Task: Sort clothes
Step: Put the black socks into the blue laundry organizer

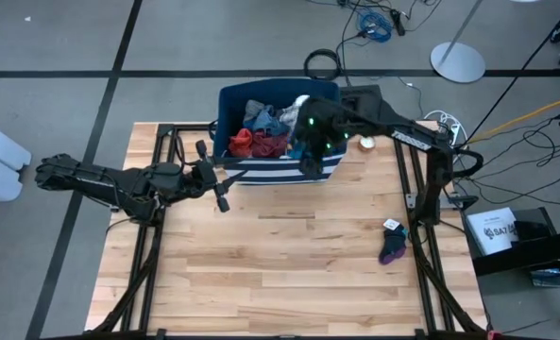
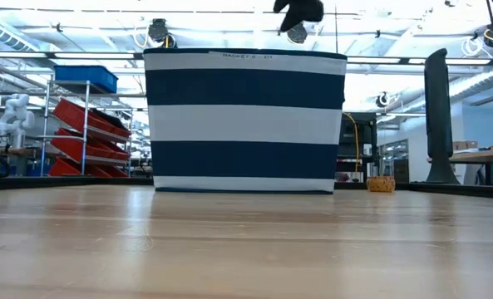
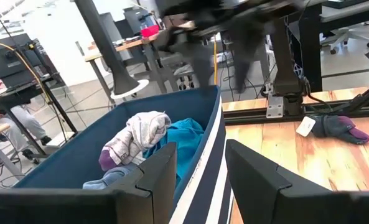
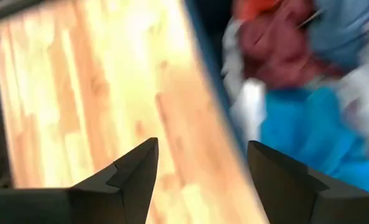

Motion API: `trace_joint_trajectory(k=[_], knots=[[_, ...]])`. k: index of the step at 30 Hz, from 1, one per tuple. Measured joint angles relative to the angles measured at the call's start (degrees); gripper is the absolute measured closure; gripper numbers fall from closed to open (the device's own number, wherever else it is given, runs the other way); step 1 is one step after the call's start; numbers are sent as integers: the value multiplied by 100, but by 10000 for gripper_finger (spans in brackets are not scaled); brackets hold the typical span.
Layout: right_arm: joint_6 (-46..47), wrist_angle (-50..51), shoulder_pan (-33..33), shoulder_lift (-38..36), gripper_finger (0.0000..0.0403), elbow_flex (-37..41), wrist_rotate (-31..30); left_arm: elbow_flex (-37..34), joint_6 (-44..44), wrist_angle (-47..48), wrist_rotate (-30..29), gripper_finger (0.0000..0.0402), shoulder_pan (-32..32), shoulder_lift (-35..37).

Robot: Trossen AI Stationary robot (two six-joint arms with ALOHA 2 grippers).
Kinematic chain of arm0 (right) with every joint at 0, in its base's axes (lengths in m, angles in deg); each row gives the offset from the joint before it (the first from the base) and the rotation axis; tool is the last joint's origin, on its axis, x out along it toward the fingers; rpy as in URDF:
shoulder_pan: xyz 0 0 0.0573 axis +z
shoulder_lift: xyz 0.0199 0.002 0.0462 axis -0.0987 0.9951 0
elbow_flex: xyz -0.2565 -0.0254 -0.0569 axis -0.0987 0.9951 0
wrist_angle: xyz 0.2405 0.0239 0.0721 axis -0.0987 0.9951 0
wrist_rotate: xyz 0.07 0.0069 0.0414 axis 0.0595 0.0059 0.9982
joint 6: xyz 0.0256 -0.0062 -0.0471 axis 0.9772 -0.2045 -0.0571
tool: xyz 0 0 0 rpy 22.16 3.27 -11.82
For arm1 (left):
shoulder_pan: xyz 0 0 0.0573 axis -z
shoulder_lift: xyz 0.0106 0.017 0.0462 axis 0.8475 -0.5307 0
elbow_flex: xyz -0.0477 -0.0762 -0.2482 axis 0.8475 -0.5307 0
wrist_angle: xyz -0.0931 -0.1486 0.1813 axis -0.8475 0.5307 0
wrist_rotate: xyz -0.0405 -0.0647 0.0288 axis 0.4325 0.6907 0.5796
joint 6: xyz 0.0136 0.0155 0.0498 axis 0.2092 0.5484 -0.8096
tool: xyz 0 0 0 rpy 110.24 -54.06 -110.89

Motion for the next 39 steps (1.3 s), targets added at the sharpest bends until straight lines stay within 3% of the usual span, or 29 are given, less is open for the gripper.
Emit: trace_joint_trajectory(k=[7, 20, 25, 32, 39], knots=[[595, 869, 804, -42, 170, 2, -1, 0, 0, -46, 0, 253, 0, 0], [901, 848, 2031, -164, 170, 44, -87, 0, 1, -44, 2, 253, -2, -2], [1570, 840, 2360, -186, 170, 308, -103, 0, 2, -44, 2, 253, 0, -2], [2921, 845, 2927, -909, 170, 2246, -349, 0, 0, -42, 2, 253, 0, -2], [4760, 396, 3364, -2555, 170, 4790, -337, 0, 0, -102, 4, 253, -1, -2]])
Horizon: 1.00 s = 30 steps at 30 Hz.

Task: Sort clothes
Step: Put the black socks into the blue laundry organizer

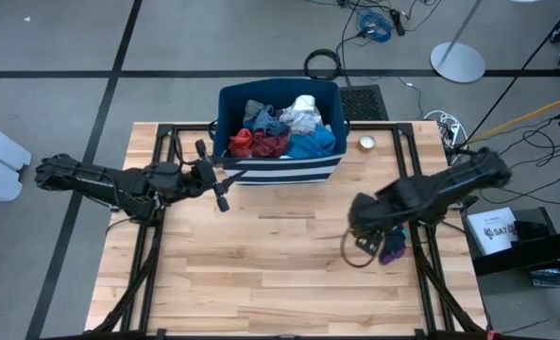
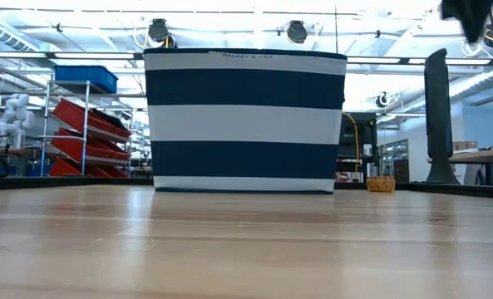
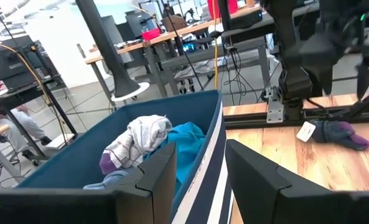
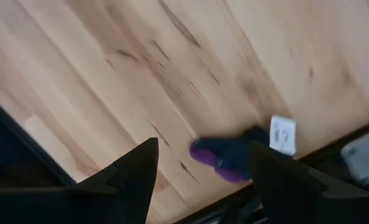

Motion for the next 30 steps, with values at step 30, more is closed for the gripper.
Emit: trace_joint_trajectory(k=[30], knots=[[3591, -2096, 883, 22, 170, 3940, 1052, 2, -156, -424, 37, 253, -117, -9]])
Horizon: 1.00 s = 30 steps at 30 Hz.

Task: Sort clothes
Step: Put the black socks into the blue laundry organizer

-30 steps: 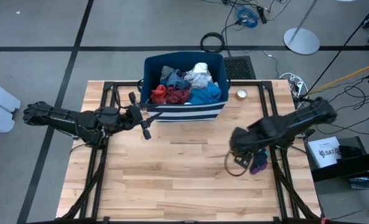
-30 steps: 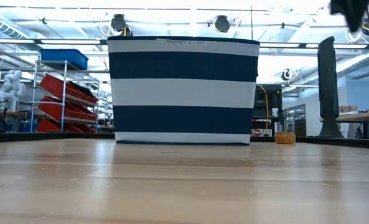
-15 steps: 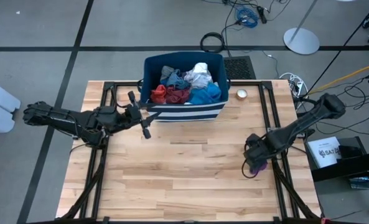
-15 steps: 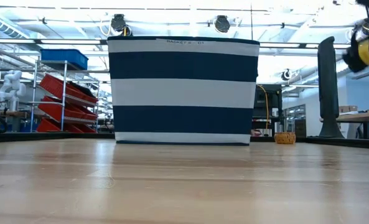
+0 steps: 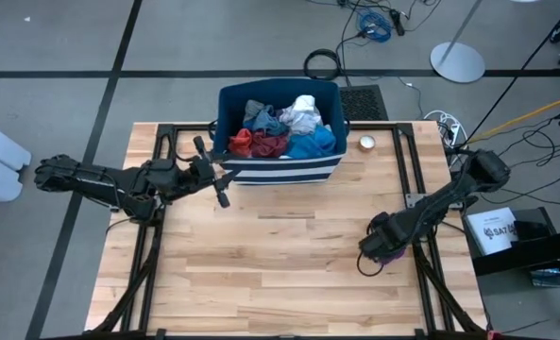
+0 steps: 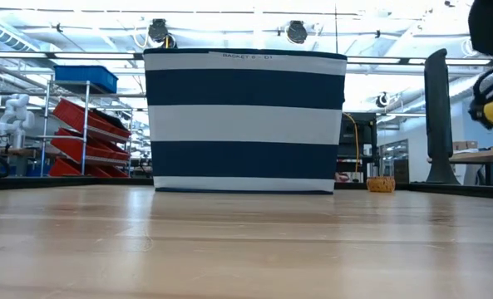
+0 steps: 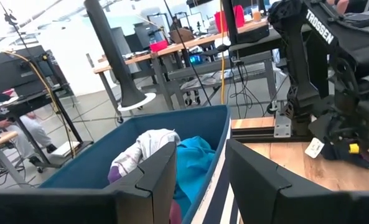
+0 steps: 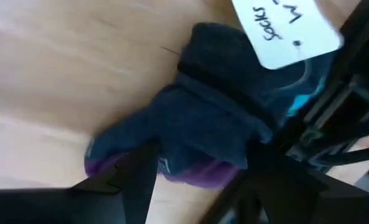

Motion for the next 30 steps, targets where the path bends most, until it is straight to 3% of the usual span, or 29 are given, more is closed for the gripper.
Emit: trace_joint_trajectory(k=[5, 9, 15, 18, 21, 30], knots=[[222, -576, 120, 351, 176, 318, 99, 0, 1, 5, 2, 253, 2, 0], [239, -1115, 137, 336, 208, 702, 397, 0, 3, 7, 2, 253, 3, 0], [83, -1229, 141, 184, 327, 583, 285, 0, 3, 7, 4, 253, 2, 0], [-66, -1196, 145, 116, 387, 421, -221, 0, -6, 2, 4, 253, 3, 0], [-318, -1224, 141, 113, 389, 177, -587, 0, -6, 1, 5, 253, 2, 0], [-1096, -1133, 132, 109, 398, -1003, -941, 0, -13, -1, 7, 253, 2, 0]])
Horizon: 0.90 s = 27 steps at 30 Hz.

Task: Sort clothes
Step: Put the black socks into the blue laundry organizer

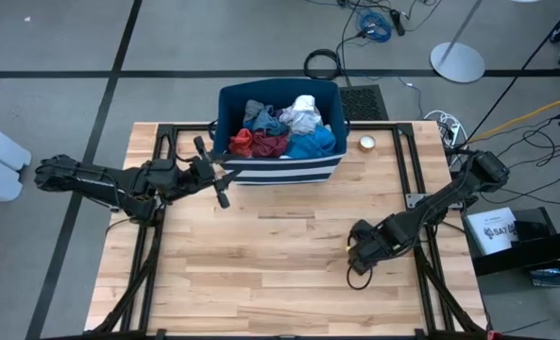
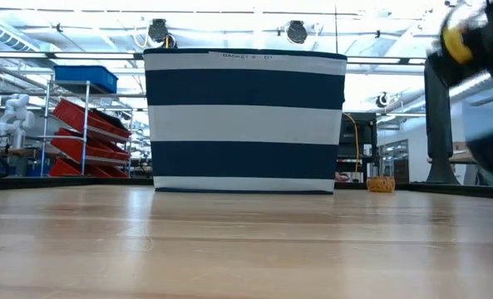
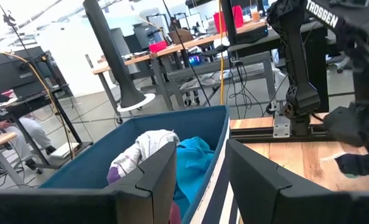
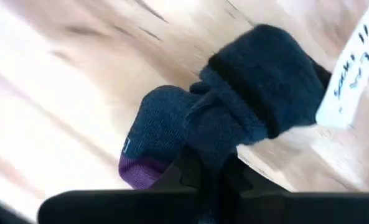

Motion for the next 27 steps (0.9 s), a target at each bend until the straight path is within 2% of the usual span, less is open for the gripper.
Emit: trace_joint_trajectory(k=[10, 27], knots=[[-1406, 513, -381, -9, 400, -1591, -1004, 0, -27, -157, 0, 253, 0, 0], [-4181, 725, -1851, -11, 400, -3305, -1021, 0, -164, -158, 0, 253, 0, 0]])
